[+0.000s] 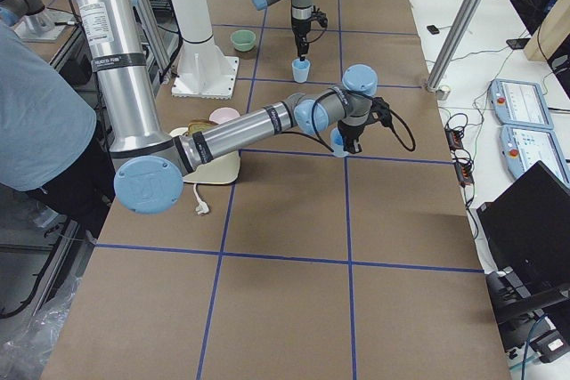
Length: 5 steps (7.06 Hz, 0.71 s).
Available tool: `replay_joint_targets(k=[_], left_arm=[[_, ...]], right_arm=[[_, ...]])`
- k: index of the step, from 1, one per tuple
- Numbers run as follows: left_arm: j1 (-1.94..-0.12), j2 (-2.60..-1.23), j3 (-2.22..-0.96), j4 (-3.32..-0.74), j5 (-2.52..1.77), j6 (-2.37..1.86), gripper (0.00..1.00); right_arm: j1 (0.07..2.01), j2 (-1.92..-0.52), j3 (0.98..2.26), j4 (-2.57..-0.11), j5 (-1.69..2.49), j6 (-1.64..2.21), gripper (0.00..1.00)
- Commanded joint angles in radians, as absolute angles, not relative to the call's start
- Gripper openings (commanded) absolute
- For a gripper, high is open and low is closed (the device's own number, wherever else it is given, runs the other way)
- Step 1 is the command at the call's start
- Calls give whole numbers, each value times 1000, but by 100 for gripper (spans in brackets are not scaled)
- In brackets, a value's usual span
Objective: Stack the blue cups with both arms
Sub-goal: 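Release the cup at centre with the left gripper while the right grasps the other cup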
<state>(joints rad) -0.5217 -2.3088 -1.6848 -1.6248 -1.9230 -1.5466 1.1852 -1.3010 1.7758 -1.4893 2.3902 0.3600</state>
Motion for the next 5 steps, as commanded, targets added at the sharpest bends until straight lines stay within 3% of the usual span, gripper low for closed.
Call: replay_joint_targets(k=[1, 2, 5], left_arm=[[-570, -2237, -1796, -1583, -1934, -1428, 90], [-596, -2220, -1857, -1475, -1937, -1304, 96], [-704, -2145, -1939, -1417, -2029, -1118, 97]], right_arm=[[1085, -1211, 1798, -1497, 2376, 558, 0], [1050, -1172, 1799, -1496, 2355, 615, 0], [893, -1057, 1801, -1499, 2240, 799, 0]])
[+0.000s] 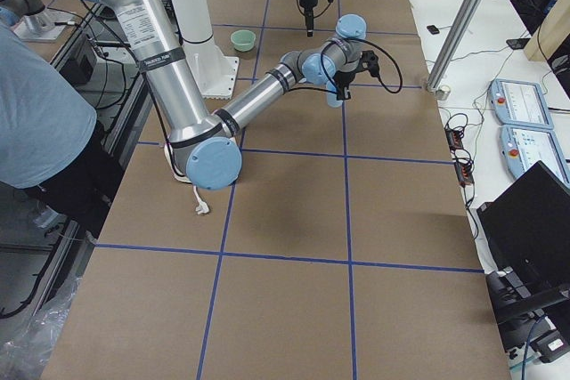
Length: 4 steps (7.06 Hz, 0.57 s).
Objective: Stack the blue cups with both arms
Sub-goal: 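Carry the second cup over the centre cup with the right gripper while the left withdraws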
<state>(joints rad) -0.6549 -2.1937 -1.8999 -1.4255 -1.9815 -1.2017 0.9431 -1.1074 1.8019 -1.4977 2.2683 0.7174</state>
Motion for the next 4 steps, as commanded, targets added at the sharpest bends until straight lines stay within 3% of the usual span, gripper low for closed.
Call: replay_joint_targets(k=[1, 4], left_arm=[[-757, -2097, -1947, -1419, -2069, -1027, 97], [-813, -1978, -1967, -1487, -2079, -896, 97]], right_arm=[[856, -1027, 1802, -1500, 2205, 861, 0], [758, -939, 1809, -1502, 2129, 1012, 0]])
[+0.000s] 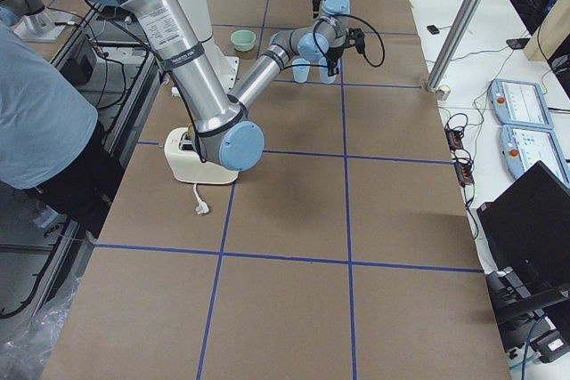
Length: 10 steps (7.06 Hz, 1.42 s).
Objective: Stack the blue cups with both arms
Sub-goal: 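Carry the second cup over the centre cup with the right gripper while the left withdraws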
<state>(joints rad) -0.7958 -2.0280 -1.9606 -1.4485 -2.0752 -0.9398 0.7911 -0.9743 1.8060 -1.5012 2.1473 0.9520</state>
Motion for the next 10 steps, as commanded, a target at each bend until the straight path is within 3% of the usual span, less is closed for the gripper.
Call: replay_joint_targets(k=[1, 4, 10], left_arm=[[-818, -1926, -1964, -1562, -2079, -893, 97], [-818, -1890, -1959, -1608, -2079, -894, 97], [-816, -1882, -1954, -1611, -2079, -900, 97]], right_arm=[[727, -919, 1812, -1503, 2111, 1044, 0], [617, -807, 1802, -1660, 1993, 1043, 0], [528, -813, 1789, -1657, 1918, 1034, 0]])
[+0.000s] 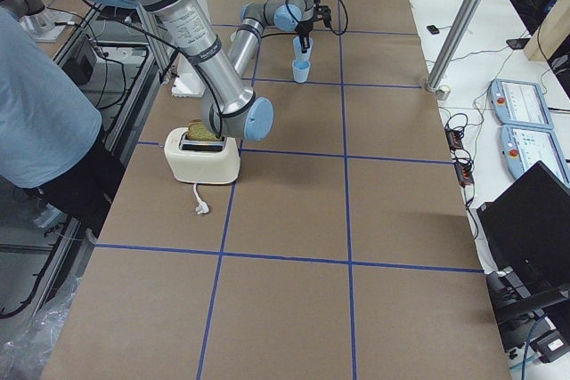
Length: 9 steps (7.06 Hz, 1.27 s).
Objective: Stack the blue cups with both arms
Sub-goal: 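Lower the held cup into the centre cup and open the right gripper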
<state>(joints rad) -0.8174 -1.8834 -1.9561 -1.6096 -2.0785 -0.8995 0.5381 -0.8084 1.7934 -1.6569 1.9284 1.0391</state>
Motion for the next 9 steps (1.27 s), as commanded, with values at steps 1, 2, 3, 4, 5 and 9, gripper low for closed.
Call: replay_joint_targets(k=[1, 2, 3, 4, 5, 9], left_arm=[[-816, -1882, -1951, -1611, -2079, -900, 97], [-816, -1884, -1951, -1611, -2079, -902, 97], [-816, -1884, -1951, -1611, -2079, -902, 97], [-816, -1882, -1951, -1618, -2079, -902, 97], [-816, -1882, -1951, -1620, -2079, -902, 97], [-819, -1884, -1954, -1620, -2080, -894, 97]], right_arm=[[526, -810, 1776, -1655, 1907, 1028, 0], [526, -807, 1775, -1654, 1905, 1028, 0], [525, -807, 1773, -1654, 1905, 1028, 0], [523, -807, 1772, -1654, 1905, 1028, 0], [522, -807, 1773, -1651, 1907, 1028, 0], [557, -816, 1785, -1648, 1919, 1019, 100]])
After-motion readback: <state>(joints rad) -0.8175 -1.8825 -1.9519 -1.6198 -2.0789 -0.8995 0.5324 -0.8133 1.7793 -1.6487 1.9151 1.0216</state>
